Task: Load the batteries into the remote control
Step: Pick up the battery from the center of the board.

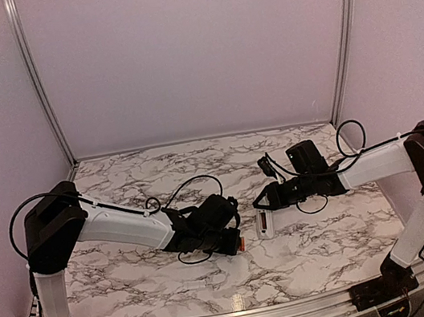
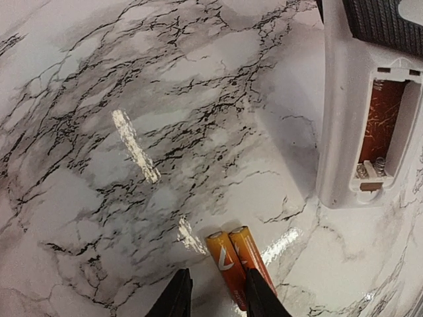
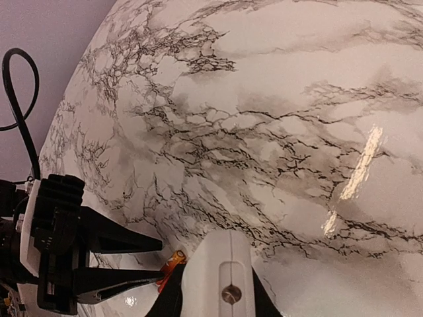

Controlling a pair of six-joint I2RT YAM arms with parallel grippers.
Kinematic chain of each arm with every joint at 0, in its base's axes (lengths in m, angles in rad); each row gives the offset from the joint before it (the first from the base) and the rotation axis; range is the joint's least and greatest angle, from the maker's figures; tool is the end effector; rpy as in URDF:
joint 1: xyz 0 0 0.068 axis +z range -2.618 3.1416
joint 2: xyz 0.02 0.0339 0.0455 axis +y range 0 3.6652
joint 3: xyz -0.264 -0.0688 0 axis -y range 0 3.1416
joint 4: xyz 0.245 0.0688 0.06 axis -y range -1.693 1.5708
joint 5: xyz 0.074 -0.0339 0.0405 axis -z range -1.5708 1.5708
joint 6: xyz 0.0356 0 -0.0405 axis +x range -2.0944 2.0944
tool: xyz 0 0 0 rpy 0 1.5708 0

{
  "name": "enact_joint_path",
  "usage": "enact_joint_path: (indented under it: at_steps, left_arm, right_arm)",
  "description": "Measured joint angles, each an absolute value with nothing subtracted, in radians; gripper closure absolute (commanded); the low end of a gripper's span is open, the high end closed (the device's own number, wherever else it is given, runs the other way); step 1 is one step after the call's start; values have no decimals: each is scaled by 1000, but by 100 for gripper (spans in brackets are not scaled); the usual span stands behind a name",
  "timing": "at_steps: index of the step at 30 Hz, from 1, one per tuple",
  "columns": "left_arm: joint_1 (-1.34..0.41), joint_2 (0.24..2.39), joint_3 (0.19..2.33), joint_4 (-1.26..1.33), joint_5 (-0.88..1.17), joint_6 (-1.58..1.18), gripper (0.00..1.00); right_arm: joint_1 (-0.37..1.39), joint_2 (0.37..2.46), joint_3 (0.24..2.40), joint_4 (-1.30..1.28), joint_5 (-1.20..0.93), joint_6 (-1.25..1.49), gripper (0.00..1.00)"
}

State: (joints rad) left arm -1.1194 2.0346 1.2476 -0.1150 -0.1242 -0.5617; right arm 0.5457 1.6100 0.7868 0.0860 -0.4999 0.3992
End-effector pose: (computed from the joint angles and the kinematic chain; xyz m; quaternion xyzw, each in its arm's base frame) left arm 0.1878 -0.3772 0.1327 0.2399 0.9120 -0.2049 0.2622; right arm 0.2637 0.1801 0.1677 -0.1647 0.8763 0.3799 0.2464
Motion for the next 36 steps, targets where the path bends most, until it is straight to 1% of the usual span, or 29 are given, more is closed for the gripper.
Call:
enact_joint_path:
  at_steps: [6, 10, 22, 29, 36]
  left_arm:
    - [-1126, 2057, 1283, -145, -134, -562, 73]
    - [-1131, 2079, 1322, -186, -161, -561, 77]
    - [-1132, 2080, 1345, -284, -253, -562, 100]
    - [-1129, 2047, 1303, -294, -255, -569, 100]
    - [-1117, 1972, 1196, -252, -235, -580, 100]
  right_arm:
    - [545, 1610, 787, 85, -507, 392, 100]
    - [545, 1610, 787, 85, -508, 392, 100]
    - [545, 1610, 787, 74, -508, 392, 100]
    - [545, 1610, 787, 73, -513, 392, 100]
    - [544, 1610, 787, 64, -514, 392, 100]
